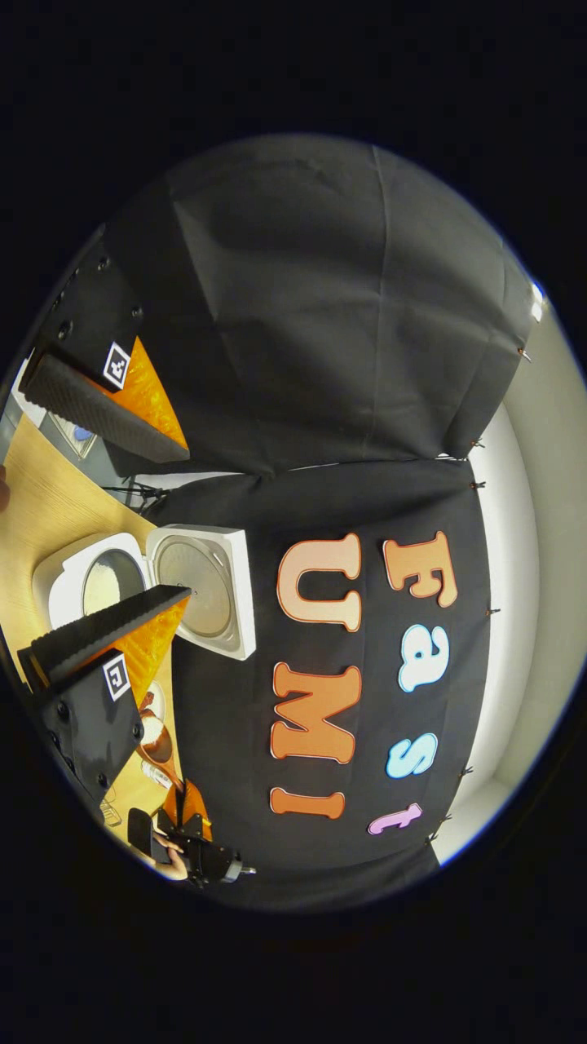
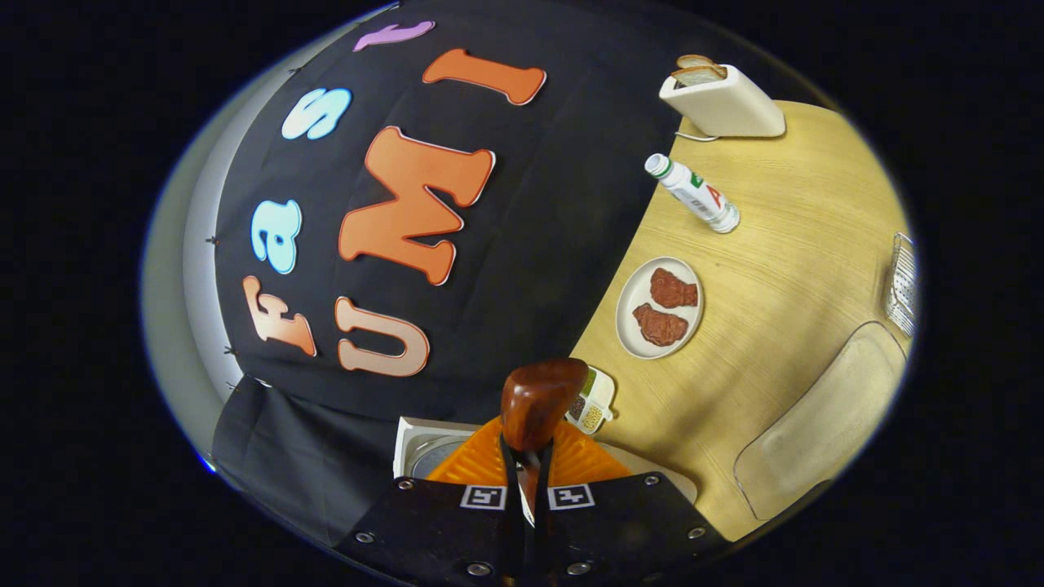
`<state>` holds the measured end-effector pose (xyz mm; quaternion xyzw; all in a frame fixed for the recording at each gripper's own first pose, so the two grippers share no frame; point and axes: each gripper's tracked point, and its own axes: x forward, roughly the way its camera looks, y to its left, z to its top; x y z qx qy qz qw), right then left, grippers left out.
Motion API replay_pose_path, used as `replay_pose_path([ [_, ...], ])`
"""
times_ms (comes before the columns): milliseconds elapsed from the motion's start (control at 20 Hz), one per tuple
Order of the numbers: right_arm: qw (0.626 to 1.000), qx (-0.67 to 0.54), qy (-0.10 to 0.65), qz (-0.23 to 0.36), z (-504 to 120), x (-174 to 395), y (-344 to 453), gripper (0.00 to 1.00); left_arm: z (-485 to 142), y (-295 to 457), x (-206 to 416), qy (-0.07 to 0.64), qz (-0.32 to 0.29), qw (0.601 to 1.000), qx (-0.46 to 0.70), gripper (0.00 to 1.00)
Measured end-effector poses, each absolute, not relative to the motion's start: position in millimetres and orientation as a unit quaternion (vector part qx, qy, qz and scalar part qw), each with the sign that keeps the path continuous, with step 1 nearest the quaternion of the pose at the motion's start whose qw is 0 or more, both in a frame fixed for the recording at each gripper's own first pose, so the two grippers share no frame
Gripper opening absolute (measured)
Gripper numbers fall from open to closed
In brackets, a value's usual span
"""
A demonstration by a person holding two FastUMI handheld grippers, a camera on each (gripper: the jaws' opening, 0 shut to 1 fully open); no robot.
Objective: Close the left gripper, press the button to open the rice cooker; take a wooden spoon from the chopstick holder with the right hand, scoop a spoonful of rice and pour it into the rice cooker, then put the wooden spoon back into the chopstick holder.
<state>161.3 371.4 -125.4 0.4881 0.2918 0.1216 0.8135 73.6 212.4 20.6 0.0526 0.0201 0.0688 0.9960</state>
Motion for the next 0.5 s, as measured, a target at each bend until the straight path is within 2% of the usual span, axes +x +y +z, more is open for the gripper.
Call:
replay_pose_path([
  [500,0.856,0.391,0.291,0.175,-118.8,182.0,465.2,0.04,14.5,228.8,76.2,0.029,0.08,0.995,0.044,1.0],
])
